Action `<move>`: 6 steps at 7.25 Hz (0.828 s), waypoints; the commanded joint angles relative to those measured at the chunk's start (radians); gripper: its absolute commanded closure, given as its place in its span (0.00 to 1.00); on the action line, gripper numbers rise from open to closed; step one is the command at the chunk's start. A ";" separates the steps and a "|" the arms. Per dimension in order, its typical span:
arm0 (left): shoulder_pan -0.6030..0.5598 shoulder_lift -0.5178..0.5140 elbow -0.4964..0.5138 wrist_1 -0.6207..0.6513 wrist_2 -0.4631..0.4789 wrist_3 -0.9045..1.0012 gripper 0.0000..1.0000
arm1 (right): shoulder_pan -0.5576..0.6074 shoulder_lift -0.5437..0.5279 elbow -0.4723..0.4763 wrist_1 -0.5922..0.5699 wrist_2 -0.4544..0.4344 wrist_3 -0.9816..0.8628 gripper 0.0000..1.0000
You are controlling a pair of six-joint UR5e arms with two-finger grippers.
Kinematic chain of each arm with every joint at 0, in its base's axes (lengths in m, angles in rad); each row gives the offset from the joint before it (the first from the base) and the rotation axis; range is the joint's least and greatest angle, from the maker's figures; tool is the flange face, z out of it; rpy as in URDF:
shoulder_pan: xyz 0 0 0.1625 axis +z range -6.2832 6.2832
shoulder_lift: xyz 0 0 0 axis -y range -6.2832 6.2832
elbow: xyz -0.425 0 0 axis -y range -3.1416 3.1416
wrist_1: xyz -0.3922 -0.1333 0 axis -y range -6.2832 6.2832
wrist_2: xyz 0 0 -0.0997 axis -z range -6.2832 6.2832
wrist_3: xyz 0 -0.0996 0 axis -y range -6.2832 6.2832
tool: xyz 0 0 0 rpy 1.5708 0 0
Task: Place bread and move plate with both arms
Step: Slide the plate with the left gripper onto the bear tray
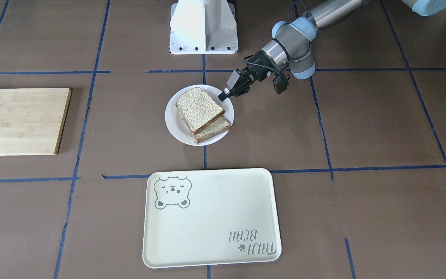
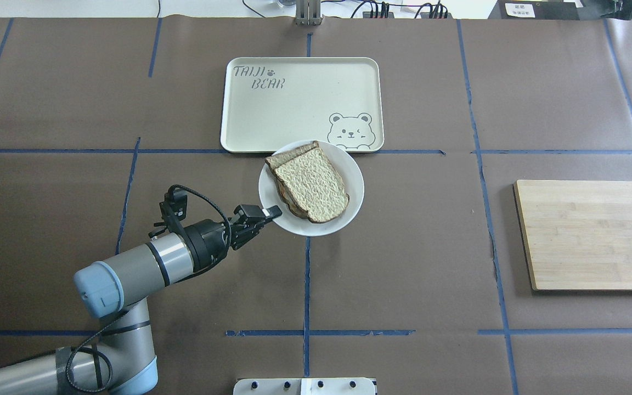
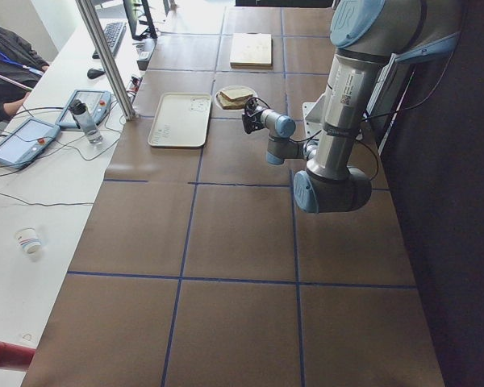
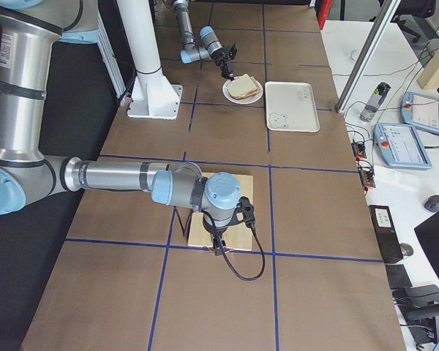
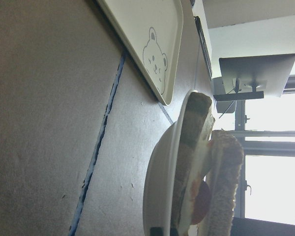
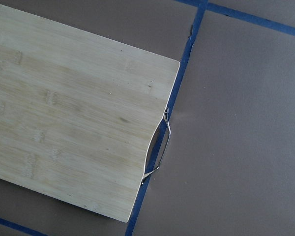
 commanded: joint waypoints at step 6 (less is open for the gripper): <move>-0.196 -0.423 0.641 0.018 0.004 -0.144 0.86 | 0.000 0.004 0.001 0.000 0.000 0.002 0.00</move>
